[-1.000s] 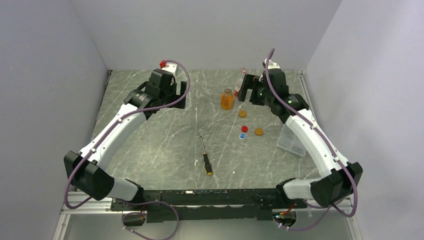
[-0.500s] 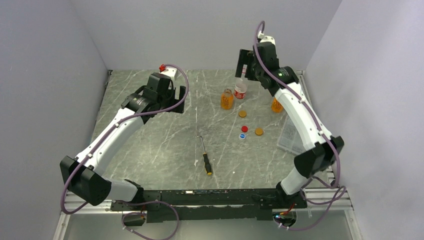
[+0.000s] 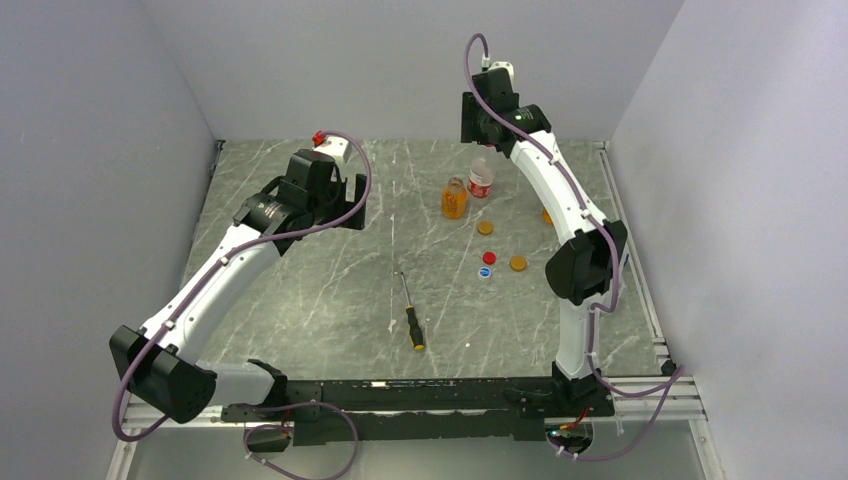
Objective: Screw on the bottle caps
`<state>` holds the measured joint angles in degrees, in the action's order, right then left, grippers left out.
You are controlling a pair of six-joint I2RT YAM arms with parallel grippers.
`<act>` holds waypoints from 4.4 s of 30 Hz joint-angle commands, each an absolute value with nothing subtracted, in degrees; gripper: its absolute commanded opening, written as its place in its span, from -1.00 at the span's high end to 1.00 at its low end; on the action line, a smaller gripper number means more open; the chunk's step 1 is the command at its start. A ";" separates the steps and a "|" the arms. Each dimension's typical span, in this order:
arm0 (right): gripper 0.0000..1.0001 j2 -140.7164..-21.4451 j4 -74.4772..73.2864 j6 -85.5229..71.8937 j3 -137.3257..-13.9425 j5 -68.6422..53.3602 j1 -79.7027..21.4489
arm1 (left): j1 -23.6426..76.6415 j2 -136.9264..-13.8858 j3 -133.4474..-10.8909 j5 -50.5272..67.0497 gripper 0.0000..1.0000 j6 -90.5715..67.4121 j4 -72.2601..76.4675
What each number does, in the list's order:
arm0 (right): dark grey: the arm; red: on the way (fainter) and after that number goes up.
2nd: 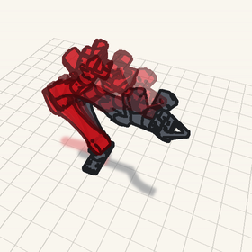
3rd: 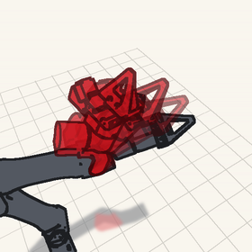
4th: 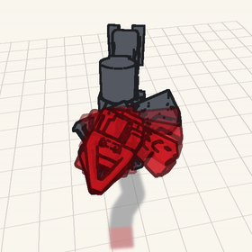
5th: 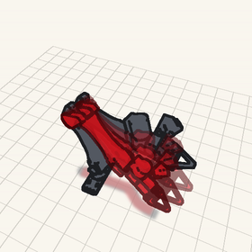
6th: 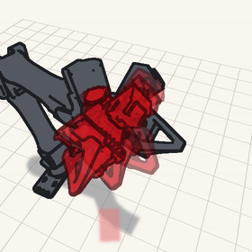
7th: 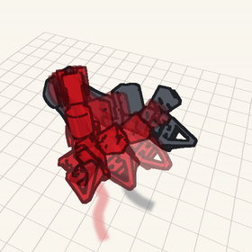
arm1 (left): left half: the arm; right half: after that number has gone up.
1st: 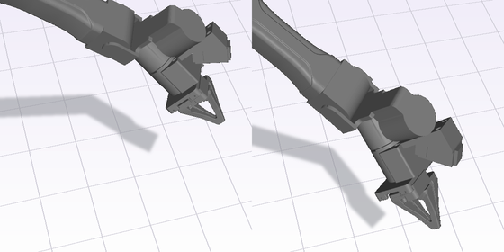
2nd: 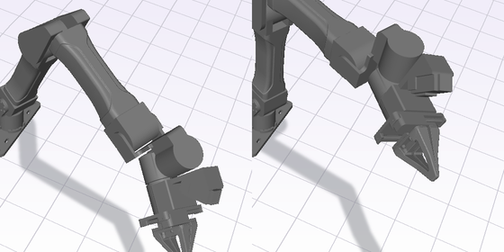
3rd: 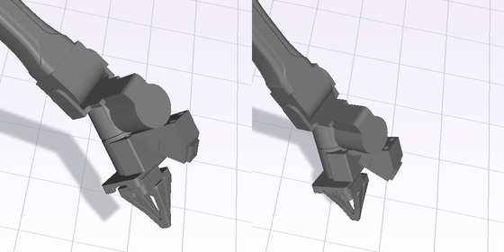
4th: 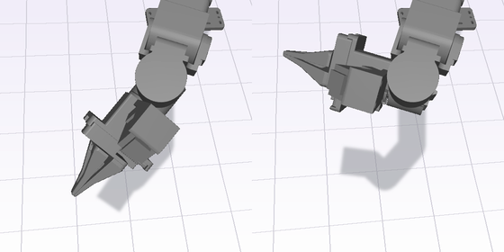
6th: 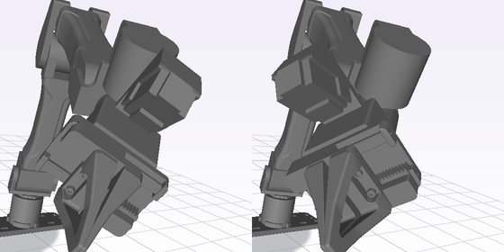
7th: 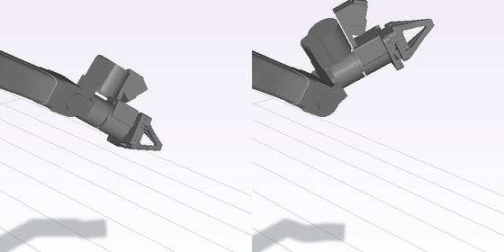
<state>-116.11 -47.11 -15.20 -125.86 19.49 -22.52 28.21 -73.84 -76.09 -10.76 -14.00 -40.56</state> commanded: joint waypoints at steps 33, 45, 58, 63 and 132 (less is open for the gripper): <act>0.10 -122.47 -45.08 -14.77 -130.89 15.12 -18.02 | 28.27 -74.87 -77.06 -10.20 -0.98 -13.10 -40.42; 0.35 -122.85 -45.59 -15.29 -130.61 14.34 -17.85 | 28.22 -75.76 -77.41 -9.89 -0.98 -13.11 -40.57; 0.90 -118.17 -49.02 -16.43 -132.14 18.70 -17.58 | 28.30 -76.11 -77.49 -2.01 -0.98 -12.38 -32.94; 1.00 -114.80 -52.12 -17.74 -132.03 17.62 -17.67 | 28.34 -76.25 -76.01 1.97 -0.98 -12.26 -26.79; -0.99 -74.47 -45.19 -29.83 -94.27 2.31 -29.27 | 30.56 -67.87 -53.24 23.58 0.05 6.57 7.29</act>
